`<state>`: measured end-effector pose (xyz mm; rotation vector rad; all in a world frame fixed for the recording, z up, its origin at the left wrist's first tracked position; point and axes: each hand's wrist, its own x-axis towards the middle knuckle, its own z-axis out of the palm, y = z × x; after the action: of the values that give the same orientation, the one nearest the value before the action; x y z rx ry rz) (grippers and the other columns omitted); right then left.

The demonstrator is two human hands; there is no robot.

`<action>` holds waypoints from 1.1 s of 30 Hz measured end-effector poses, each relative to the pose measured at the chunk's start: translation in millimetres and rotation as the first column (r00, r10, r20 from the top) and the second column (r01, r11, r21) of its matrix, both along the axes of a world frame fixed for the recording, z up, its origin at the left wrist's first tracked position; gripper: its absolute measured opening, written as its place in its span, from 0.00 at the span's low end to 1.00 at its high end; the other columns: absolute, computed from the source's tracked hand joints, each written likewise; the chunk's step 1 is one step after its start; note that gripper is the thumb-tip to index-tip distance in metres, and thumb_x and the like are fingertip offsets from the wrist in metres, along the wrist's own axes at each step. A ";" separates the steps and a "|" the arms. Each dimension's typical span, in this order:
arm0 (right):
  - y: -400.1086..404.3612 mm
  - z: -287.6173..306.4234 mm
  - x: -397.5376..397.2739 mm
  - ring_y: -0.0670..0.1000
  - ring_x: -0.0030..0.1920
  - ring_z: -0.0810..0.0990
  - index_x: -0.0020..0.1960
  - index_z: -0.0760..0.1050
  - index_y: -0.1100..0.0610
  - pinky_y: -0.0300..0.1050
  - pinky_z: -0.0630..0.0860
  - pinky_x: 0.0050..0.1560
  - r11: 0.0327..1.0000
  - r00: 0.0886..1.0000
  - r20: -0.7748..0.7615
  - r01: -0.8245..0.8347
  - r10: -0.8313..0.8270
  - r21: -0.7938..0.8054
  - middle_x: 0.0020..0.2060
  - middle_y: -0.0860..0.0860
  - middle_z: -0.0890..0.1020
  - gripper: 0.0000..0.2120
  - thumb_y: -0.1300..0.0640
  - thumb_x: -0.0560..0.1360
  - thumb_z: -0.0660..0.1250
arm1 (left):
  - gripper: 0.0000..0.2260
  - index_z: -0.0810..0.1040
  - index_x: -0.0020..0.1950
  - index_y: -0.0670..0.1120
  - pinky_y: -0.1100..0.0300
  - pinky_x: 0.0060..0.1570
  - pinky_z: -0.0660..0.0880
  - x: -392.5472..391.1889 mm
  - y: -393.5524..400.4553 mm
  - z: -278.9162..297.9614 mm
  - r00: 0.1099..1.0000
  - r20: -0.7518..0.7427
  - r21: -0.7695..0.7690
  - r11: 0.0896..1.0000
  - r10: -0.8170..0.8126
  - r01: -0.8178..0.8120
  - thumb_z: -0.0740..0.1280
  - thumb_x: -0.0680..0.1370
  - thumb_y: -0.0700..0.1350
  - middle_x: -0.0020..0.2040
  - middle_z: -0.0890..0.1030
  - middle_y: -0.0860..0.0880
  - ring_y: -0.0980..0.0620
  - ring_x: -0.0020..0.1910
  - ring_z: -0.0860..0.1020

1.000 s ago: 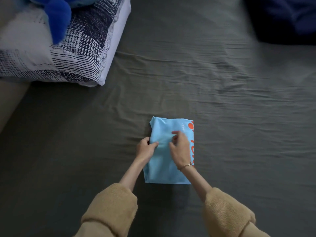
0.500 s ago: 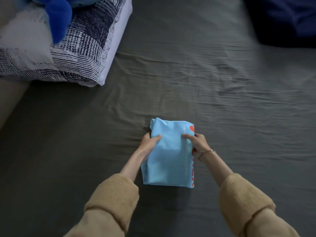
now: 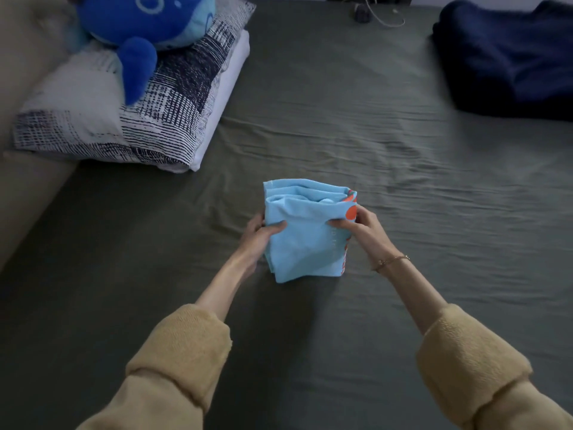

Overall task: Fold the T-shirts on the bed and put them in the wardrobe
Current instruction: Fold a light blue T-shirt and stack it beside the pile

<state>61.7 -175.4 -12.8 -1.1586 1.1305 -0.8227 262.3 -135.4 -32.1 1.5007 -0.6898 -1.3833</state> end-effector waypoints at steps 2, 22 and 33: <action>6.3 3.1 -6.1 0.37 0.40 0.79 0.47 0.77 0.55 0.33 0.75 0.42 0.991 0.995 -0.047 -0.089 0.084 -0.100 0.37 0.40 0.83 0.16 0.74 0.68 0.68 | 0.16 0.76 0.59 0.40 0.66 0.39 0.77 3.3 9.1 5.6 0.998 0.049 -0.032 0.999 -0.029 0.031 0.69 0.72 0.33 0.47 0.82 0.48 0.56 0.42 0.81; 146.8 -99.5 -58.5 0.46 0.45 0.79 0.46 0.83 0.51 0.38 0.74 0.50 0.812 0.510 -0.698 -0.556 0.503 0.179 0.40 0.43 0.80 0.15 0.68 0.68 0.65 | 0.12 0.80 0.41 0.48 0.54 0.53 0.75 -22.8 151.7 -82.8 0.893 0.403 0.472 0.882 -0.202 -0.013 0.59 0.76 0.37 0.55 0.81 0.47 0.48 0.52 0.78; 108.5 -129.4 -35.3 0.55 0.49 0.82 0.57 0.74 0.61 0.51 0.80 0.49 0.881 0.945 -0.325 0.121 0.039 0.458 0.51 0.55 0.82 0.26 0.44 0.68 0.72 | 0.42 0.61 0.74 0.44 0.45 0.69 0.63 -43.8 117.8 -92.0 0.845 0.454 0.437 0.897 -0.281 0.064 0.69 0.68 0.66 0.71 0.66 0.46 0.45 0.71 0.63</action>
<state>26.4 -66.9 -142.2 -0.8709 1.5342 -0.3503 218.5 -17.6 -124.1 2.2354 -0.9218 -1.3235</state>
